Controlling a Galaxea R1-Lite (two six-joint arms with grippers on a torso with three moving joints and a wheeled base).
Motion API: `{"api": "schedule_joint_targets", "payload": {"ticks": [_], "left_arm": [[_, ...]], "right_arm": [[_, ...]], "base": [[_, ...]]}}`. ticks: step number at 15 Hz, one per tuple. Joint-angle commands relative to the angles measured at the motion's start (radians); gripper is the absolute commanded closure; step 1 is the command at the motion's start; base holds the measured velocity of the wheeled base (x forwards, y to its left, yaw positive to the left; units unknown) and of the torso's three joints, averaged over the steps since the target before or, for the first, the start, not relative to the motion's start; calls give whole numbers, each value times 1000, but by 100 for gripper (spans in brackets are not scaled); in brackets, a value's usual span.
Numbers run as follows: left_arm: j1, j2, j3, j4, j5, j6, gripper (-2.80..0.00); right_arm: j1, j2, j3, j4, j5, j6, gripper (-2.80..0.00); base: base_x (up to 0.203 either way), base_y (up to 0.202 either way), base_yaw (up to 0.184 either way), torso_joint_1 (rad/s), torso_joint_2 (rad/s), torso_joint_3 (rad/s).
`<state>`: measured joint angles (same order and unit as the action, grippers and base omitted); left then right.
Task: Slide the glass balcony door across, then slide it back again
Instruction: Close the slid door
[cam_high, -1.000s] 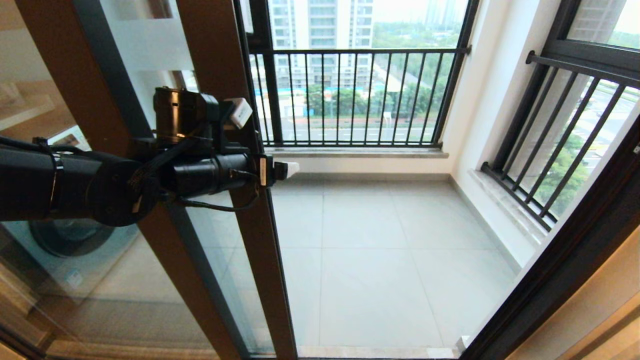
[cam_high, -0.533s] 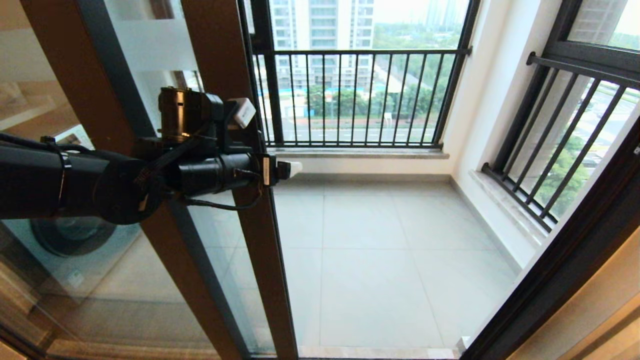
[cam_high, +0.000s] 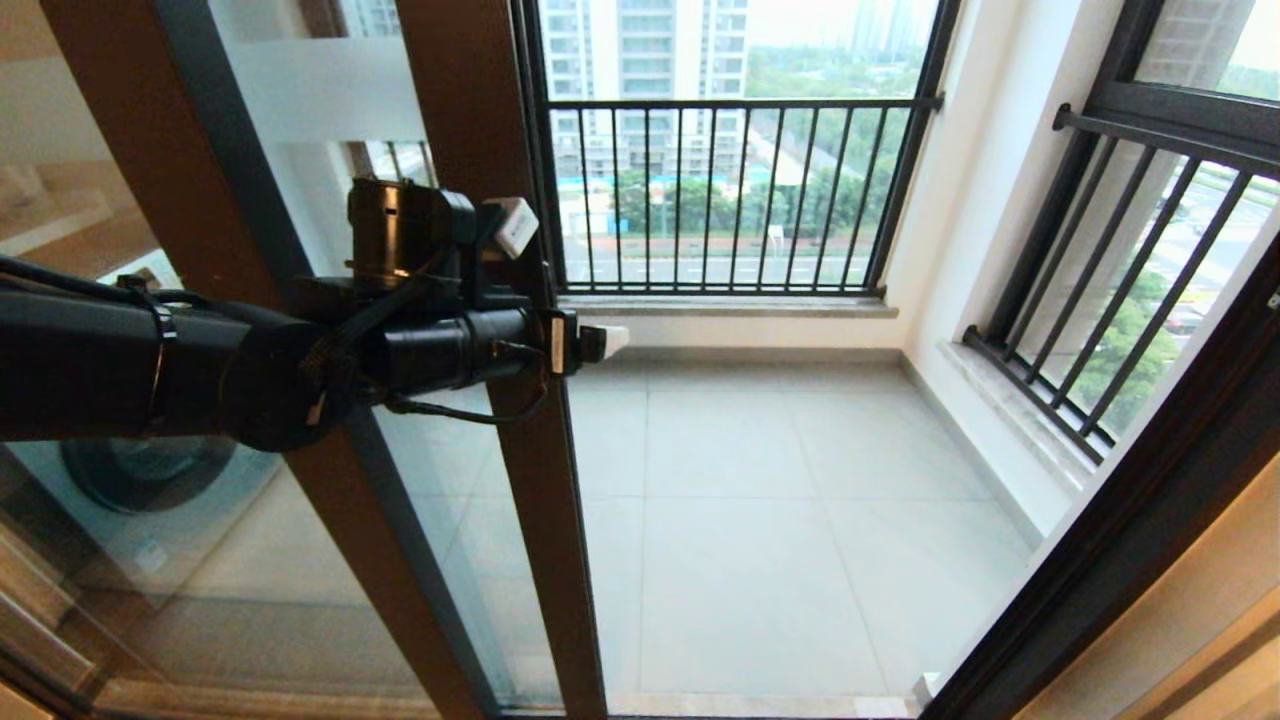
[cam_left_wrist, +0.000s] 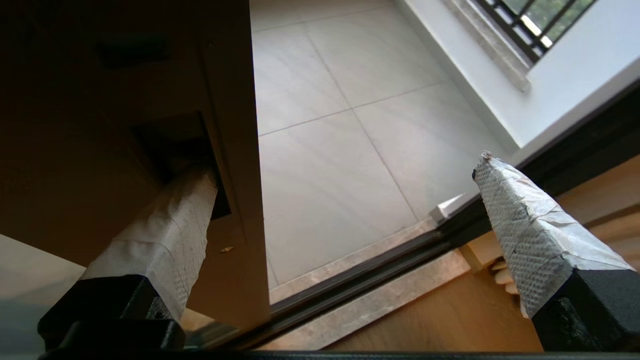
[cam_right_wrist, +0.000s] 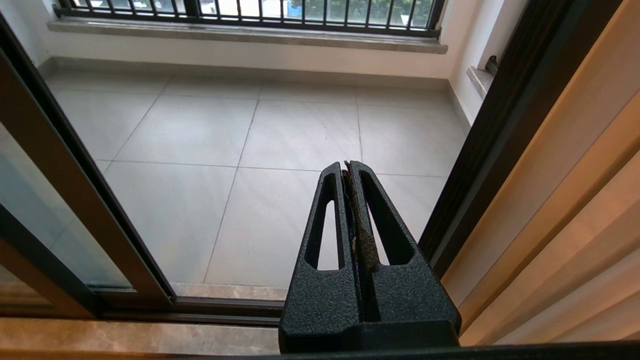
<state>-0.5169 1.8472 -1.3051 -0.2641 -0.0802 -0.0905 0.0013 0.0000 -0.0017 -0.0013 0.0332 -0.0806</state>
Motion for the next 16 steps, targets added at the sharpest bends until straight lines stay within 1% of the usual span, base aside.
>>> {"api": "schedule_joint_targets", "payload": {"ticks": [1, 4, 8, 9, 12, 16], "left_arm": [[-22, 17, -9, 0, 2, -1, -280], [-53, 39, -51, 0, 6, 0, -280], [-84, 62, -75, 0, 12, 0, -280], [-91, 70, -87, 0, 18, -1, -280], [-111, 90, -115, 0, 60, -2, -280], [-124, 101, -123, 0, 63, -4, -280]], "right_arm": [[0, 2, 0, 0, 1, -1, 0], [0, 2, 0, 0, 1, -1, 0], [0, 2, 0, 0, 1, -1, 0], [0, 2, 0, 0, 1, -1, 0], [0, 2, 0, 0, 1, -1, 0], [0, 2, 0, 0, 1, -1, 0]], "base": [[0, 0, 0, 0, 0, 0], [0, 0, 0, 0, 0, 0], [0, 0, 0, 0, 0, 0], [0, 0, 0, 0, 0, 0], [0, 0, 0, 0, 0, 0], [0, 0, 0, 0, 0, 0]]}}
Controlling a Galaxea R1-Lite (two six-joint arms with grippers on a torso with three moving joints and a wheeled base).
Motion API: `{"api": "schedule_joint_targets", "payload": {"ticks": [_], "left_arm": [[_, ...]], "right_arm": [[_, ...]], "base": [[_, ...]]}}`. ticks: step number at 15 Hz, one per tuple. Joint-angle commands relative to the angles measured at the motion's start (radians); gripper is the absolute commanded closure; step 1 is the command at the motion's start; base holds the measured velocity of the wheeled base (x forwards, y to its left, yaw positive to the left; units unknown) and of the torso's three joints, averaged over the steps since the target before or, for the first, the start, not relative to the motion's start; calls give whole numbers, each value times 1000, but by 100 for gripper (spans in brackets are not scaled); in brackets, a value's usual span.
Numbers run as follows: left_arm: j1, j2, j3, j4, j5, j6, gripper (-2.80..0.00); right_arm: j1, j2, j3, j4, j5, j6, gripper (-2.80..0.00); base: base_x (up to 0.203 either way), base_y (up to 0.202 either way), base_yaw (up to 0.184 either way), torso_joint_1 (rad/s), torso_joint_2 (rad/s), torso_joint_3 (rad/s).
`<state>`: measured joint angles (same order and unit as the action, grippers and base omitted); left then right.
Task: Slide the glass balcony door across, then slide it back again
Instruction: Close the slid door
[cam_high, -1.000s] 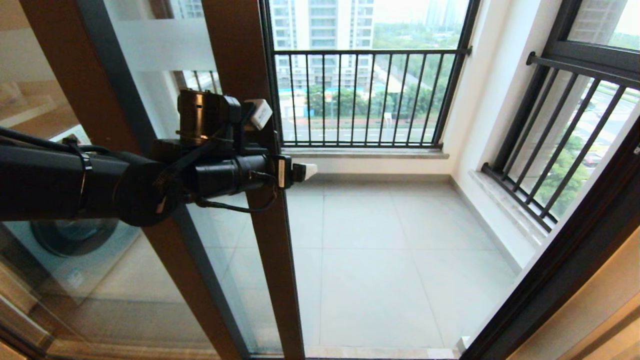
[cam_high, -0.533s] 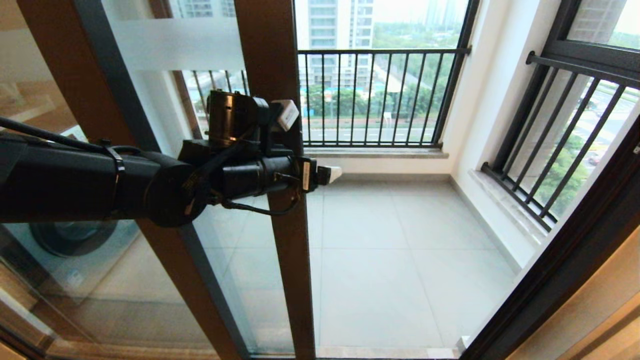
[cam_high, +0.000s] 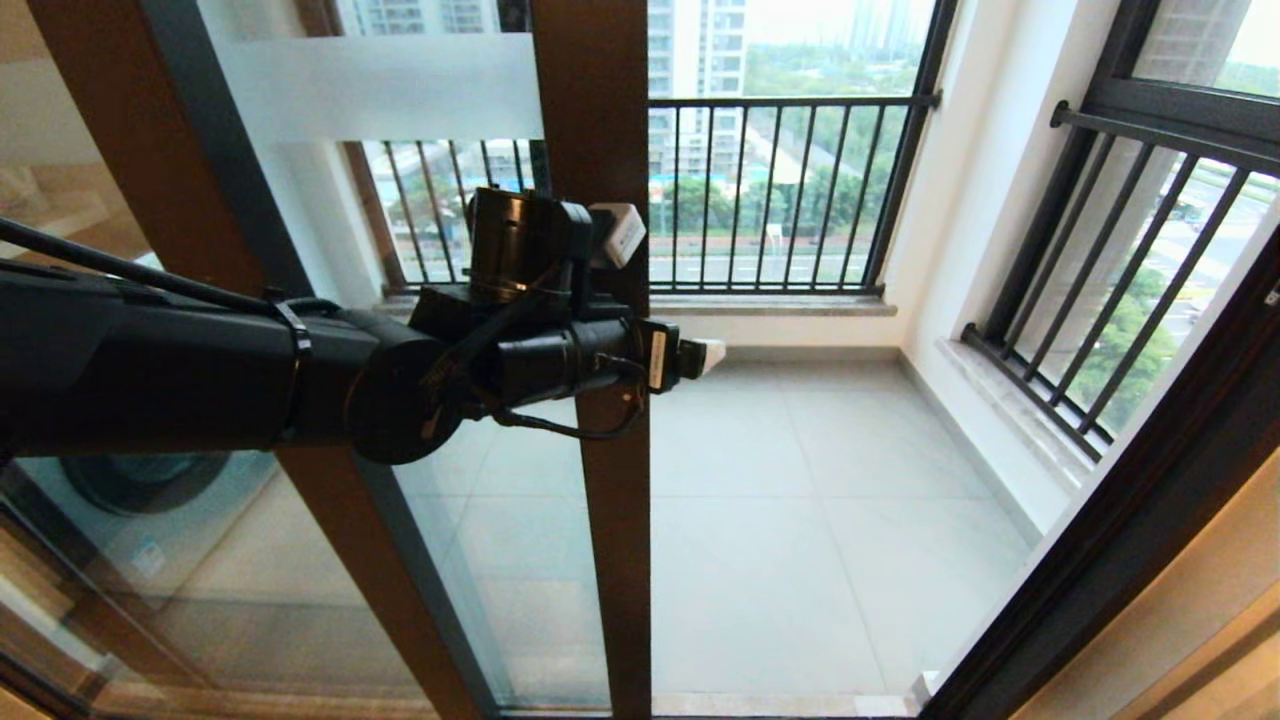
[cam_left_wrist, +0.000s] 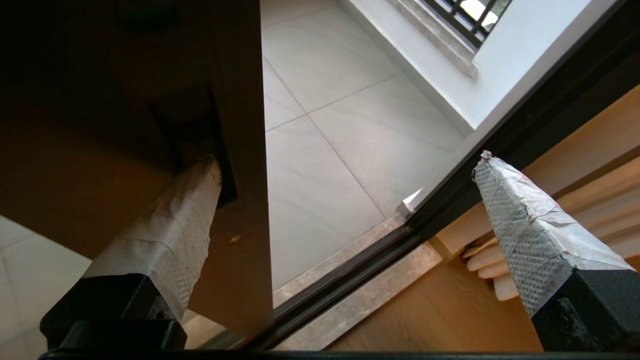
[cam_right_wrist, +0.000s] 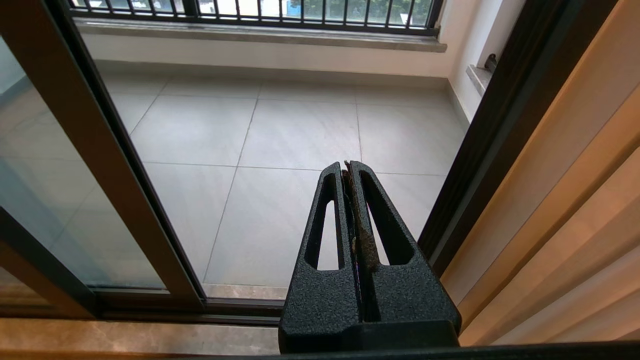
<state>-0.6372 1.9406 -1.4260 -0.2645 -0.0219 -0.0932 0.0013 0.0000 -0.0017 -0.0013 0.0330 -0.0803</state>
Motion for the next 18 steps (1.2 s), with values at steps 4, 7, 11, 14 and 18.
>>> {"api": "schedule_joint_targets", "payload": {"ticks": [4, 7, 11, 14, 18], "left_arm": [[-36, 18, -10, 1, 5, -2, -280], [-67, 19, -21, 1, 19, -1, -280], [-91, -52, 14, 2, 15, -8, -280], [-92, -131, 99, 2, 15, -14, -280], [-28, -223, 218, 2, 16, -47, -280]], "right_arm": [[0, 2, 0, 0, 1, -1, 0], [0, 2, 0, 0, 1, -1, 0], [0, 2, 0, 0, 1, -1, 0], [0, 2, 0, 0, 1, -1, 0], [0, 2, 0, 0, 1, -1, 0]], "base": [[0, 0, 0, 0, 0, 0], [0, 0, 0, 0, 0, 0], [0, 0, 0, 0, 0, 0], [0, 0, 0, 0, 0, 0], [0, 0, 0, 0, 0, 0]]}}
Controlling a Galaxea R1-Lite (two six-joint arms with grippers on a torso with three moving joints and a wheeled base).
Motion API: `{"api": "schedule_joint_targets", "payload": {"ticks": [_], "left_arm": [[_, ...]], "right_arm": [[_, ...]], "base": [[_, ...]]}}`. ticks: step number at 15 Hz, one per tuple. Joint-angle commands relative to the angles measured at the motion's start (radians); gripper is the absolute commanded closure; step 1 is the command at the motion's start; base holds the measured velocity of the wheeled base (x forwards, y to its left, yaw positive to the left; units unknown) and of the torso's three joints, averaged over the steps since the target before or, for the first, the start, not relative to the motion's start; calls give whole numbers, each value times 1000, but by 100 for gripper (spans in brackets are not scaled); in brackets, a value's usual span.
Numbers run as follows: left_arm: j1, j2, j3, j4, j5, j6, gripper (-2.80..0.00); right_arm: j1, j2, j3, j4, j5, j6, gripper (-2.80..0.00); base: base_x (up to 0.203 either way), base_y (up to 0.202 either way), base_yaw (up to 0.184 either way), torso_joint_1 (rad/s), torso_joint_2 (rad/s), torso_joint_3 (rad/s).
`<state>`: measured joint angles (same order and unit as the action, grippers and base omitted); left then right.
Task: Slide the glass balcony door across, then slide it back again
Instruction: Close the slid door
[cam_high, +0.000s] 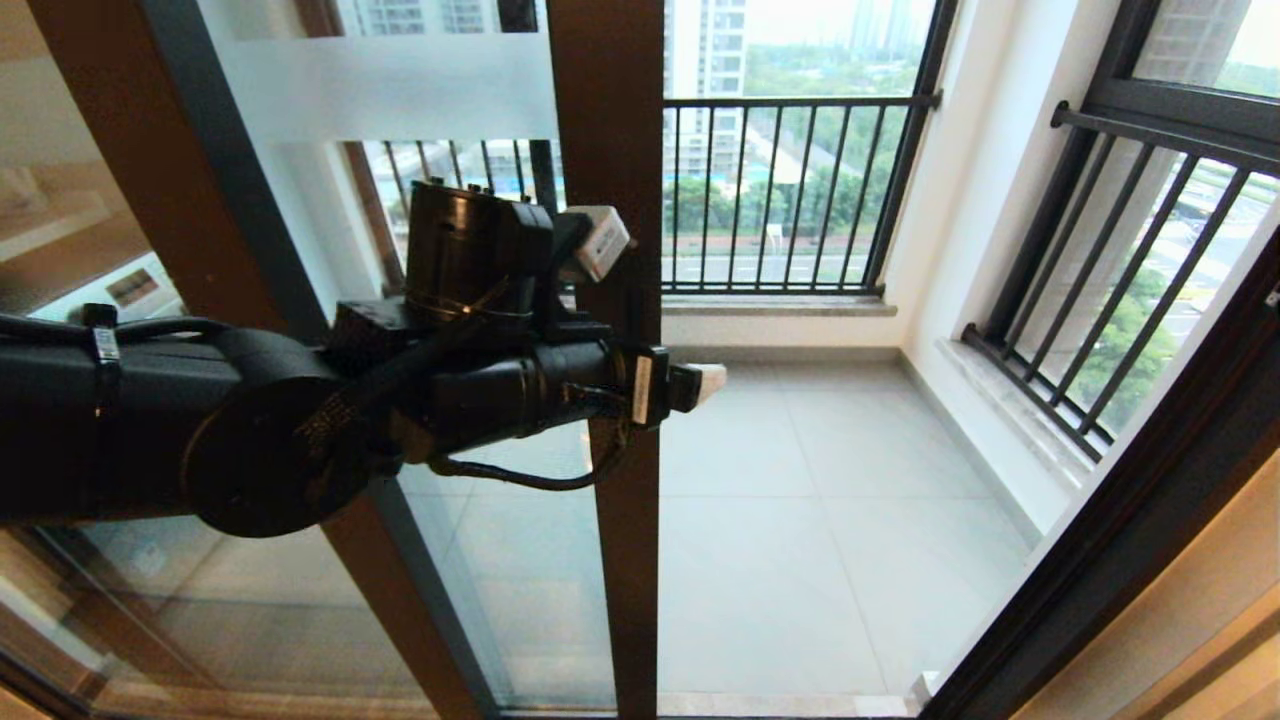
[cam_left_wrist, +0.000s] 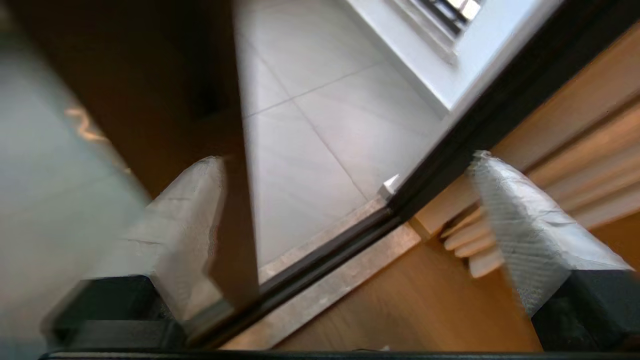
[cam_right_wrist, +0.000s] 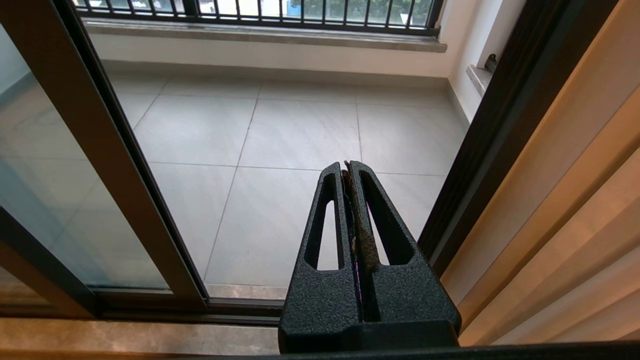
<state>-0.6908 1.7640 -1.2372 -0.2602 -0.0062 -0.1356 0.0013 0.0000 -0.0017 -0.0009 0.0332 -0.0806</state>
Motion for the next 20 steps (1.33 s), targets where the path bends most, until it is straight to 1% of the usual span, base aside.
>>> {"api": "schedule_joint_targets", "payload": {"ticks": [1, 4, 9, 12, 17, 20], "left_arm": [[42, -46, 30, -2, 0, -14, 0], [57, -30, 14, -2, 2, -16, 0], [55, 72, -117, -2, -9, -15, 0], [54, 119, -131, -2, -11, -13, 0], [54, 146, -136, -2, -2, -12, 0], [56, 171, -160, -2, 2, -9, 0]], "right_arm": [[0, 2, 0, -1, 1, -1, 0], [0, 2, 0, -1, 1, -1, 0], [0, 2, 0, -1, 1, -1, 0], [0, 2, 0, -1, 1, -1, 0], [0, 2, 0, -1, 1, -1, 0], [0, 2, 0, -1, 1, -1, 0]], "base": [[0, 0, 0, 0, 0, 0], [0, 0, 0, 0, 0, 0], [0, 0, 0, 0, 0, 0], [0, 0, 0, 0, 0, 0], [0, 0, 0, 0, 0, 0], [0, 0, 0, 0, 0, 0]]}}
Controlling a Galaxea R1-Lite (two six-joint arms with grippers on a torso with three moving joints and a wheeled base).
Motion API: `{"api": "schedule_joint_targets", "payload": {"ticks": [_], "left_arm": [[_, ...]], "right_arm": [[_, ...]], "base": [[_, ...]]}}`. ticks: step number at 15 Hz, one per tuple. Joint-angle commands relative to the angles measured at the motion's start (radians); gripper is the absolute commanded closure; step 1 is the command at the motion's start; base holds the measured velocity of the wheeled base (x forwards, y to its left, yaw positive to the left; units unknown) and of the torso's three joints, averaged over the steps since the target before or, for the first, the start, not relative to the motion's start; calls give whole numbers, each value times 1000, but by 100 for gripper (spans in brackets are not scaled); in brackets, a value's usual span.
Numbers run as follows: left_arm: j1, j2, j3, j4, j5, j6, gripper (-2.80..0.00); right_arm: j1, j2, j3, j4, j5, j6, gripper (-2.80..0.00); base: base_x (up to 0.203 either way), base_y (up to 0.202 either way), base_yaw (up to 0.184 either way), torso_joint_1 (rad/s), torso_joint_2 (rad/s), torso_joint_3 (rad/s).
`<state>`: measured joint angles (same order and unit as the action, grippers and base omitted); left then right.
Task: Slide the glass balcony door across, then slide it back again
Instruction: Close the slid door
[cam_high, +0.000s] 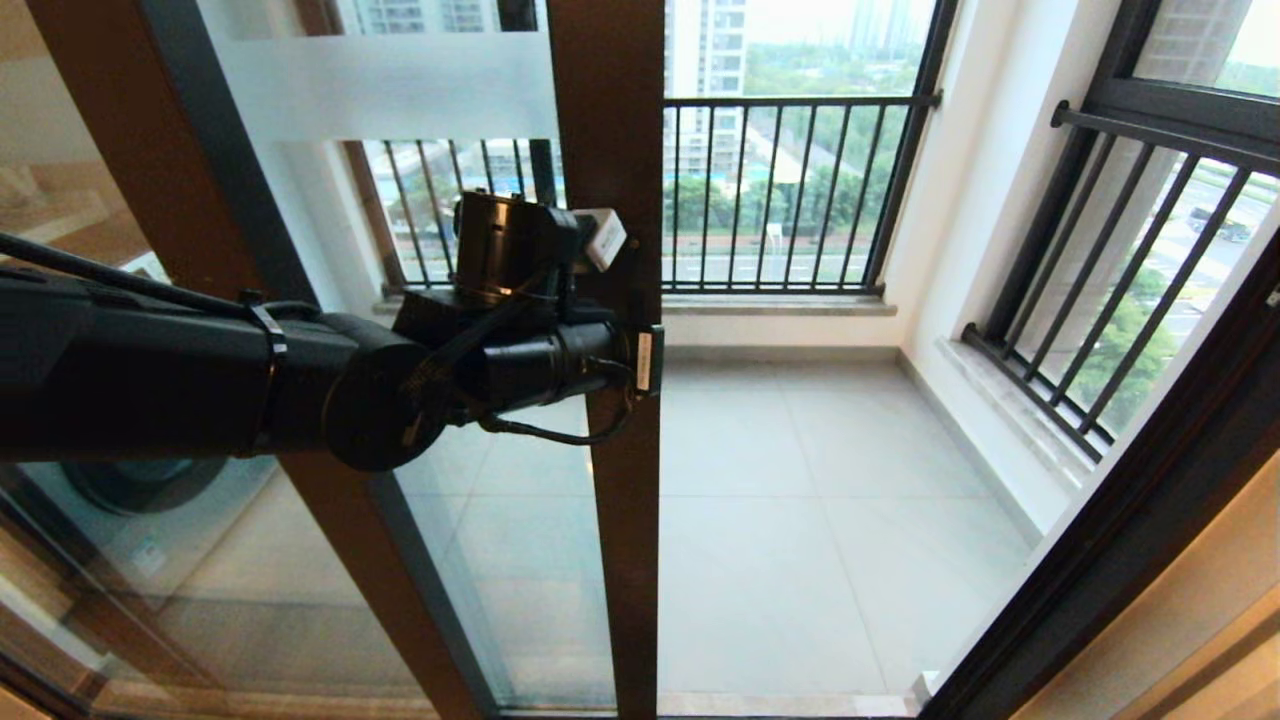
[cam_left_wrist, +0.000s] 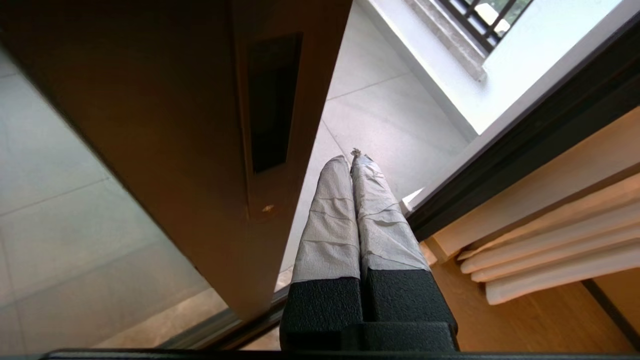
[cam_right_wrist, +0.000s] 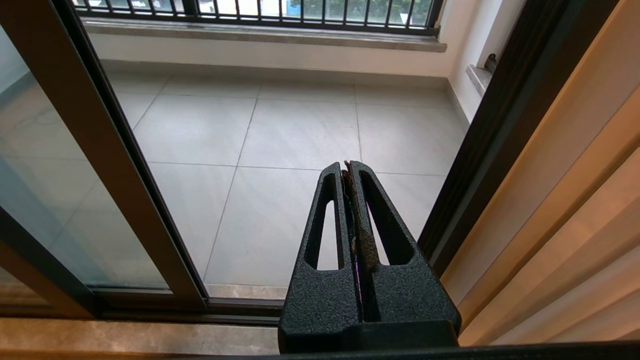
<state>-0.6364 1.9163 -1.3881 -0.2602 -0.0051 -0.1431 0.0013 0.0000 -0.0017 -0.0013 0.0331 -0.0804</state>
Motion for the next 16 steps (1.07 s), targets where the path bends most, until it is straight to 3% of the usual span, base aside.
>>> {"api": "schedule_joint_targets", "payload": {"ticks": [1, 16], "left_arm": [[1, 21, -14, -2, 1, -1, 0], [36, 52, -53, -2, 42, 13, 0]], "right_arm": [[0, 2, 0, 0, 1, -1, 0], [0, 2, 0, 0, 1, -1, 0]], "base": [[0, 0, 0, 0, 0, 0], [0, 0, 0, 0, 0, 0]]}}
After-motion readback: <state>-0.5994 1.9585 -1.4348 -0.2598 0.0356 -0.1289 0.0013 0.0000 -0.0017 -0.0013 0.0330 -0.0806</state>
